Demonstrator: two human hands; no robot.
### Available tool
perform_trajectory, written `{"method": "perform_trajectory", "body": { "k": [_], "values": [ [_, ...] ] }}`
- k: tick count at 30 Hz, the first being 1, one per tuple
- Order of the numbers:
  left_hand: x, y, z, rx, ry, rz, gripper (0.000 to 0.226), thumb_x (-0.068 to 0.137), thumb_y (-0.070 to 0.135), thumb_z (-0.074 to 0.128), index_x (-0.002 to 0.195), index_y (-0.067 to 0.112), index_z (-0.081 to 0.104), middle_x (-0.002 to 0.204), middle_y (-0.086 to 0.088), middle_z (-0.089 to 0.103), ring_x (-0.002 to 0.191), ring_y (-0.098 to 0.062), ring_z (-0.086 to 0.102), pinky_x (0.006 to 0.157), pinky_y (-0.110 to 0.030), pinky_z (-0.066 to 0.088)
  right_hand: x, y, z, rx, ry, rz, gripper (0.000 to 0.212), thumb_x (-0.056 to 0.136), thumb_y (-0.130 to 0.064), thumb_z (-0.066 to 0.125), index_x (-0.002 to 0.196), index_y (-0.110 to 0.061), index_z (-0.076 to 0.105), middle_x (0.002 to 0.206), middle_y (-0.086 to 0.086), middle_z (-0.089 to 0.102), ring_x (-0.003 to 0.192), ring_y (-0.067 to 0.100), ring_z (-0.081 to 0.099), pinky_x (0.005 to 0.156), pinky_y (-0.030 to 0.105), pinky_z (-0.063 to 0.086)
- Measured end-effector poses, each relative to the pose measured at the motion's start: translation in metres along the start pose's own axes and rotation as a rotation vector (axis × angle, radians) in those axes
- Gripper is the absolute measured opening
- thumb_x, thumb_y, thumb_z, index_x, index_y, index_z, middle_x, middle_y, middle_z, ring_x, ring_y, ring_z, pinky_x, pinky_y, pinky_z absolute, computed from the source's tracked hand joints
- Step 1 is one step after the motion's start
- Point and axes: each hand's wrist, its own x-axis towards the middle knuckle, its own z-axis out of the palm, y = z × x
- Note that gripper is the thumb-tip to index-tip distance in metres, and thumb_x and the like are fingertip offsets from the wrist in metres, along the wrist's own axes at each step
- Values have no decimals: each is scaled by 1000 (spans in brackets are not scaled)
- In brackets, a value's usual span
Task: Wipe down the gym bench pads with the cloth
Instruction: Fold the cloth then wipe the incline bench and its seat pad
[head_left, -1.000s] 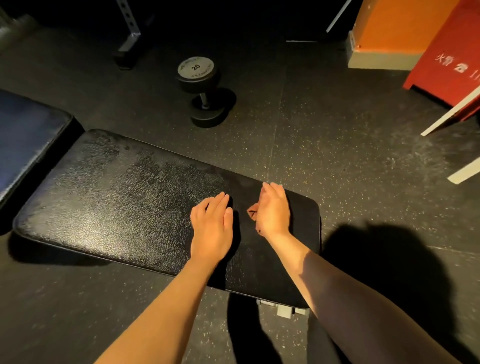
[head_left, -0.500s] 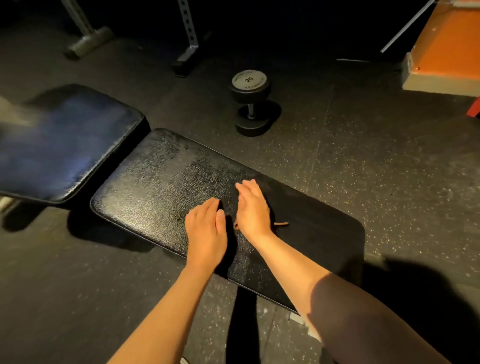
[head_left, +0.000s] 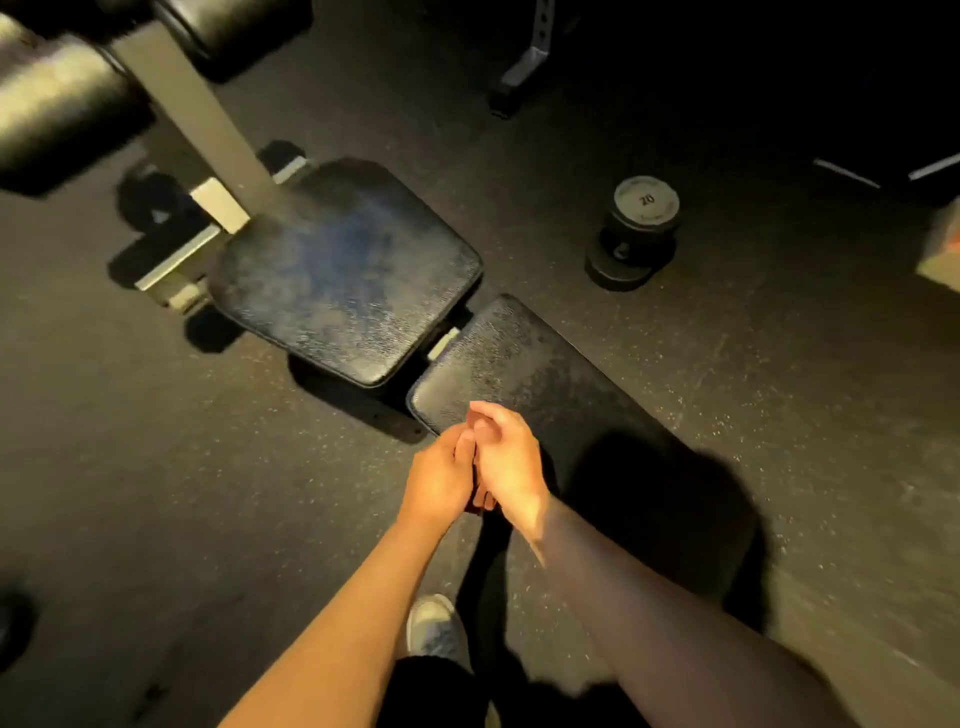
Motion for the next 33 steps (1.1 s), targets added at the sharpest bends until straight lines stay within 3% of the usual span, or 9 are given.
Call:
{"method": "perform_trajectory", "body": {
  "k": [4, 6, 9, 12, 14, 19, 26, 30, 33],
  "values": [
    [-48, 42, -115, -130, 88, -97, 25, 106, 34, 44, 116, 29, 67, 96, 10, 71, 90, -9, 65, 74, -26, 46, -60, -125, 31, -49, -149, 4, 30, 101, -6, 49, 123, -15, 68, 126, 4, 60, 106, 9, 61, 81, 0, 40],
    [-74, 59, -174, -190, 154, -144, 20, 105, 32, 49, 113, 28, 66, 93, 8, 71, 86, -8, 66, 67, -22, 44, -88, -184, 47, -143, -251, -67, 32, 99, -5, 50, 126, -12, 66, 128, 7, 59, 110, 12, 61, 83, -1, 38],
    [-108, 85, -262, -217, 274, -221, 11, 102, 28, 51, 105, 30, 62, 91, 11, 66, 80, -2, 61, 63, -15, 40, -124, -262, 73, -290, -386, -153, 39, 96, -11, 50, 133, -19, 60, 130, 5, 55, 102, 0, 60, 78, -1, 39],
    [-139, 96, -341, -244, 402, -257, 11, 102, 31, 51, 107, 33, 61, 93, 15, 65, 82, 4, 60, 62, -11, 38, -155, -328, 109, -383, -498, -237, 42, 95, -22, 49, 135, -30, 56, 130, 3, 57, 113, 12, 57, 98, 22, 44],
    [-159, 97, -382, -267, 474, -297, 12, 102, 32, 51, 109, 30, 61, 95, 14, 66, 84, 3, 61, 64, -12, 39, -172, -360, 133, -445, -562, -302, 40, 98, -25, 51, 138, -30, 55, 130, 2, 57, 116, 15, 55, 102, 28, 42],
    [-195, 92, -456, -361, 689, -408, 18, 102, 33, 52, 111, 21, 62, 99, 6, 68, 88, -8, 64, 69, -18, 43, -197, -421, 190, -509, -672, -363, 39, 102, -27, 51, 141, -20, 52, 131, 7, 53, 118, 21, 55, 99, 30, 41],
    [-208, 62, -537, -413, 951, -502, 18, 101, 35, 55, 108, 20, 62, 95, 8, 67, 86, -4, 64, 69, -16, 42, -204, -484, 288, -553, -912, -487, 29, 103, -23, 53, 131, -24, 57, 126, -3, 51, 112, 12, 58, 103, 33, 50],
    [-210, 51, -588, -545, 1097, -597, 8, 99, 22, 54, 100, 21, 62, 92, 10, 64, 81, 3, 59, 66, -12, 39, -209, -513, 354, -589, -1103, -534, 28, 99, -14, 52, 122, -25, 64, 114, -1, 52, 92, 6, 57, 92, 25, 50],
    [-222, 38, -624, -559, 1197, -650, 14, 102, 26, 51, 108, 19, 62, 98, 7, 66, 92, -7, 63, 74, -17, 42, -225, -534, 400, -593, -1236, -630, 26, 97, -17, 50, 114, -27, 66, 108, 0, 56, 88, 3, 55, 78, 19, 42]
  ]
}}
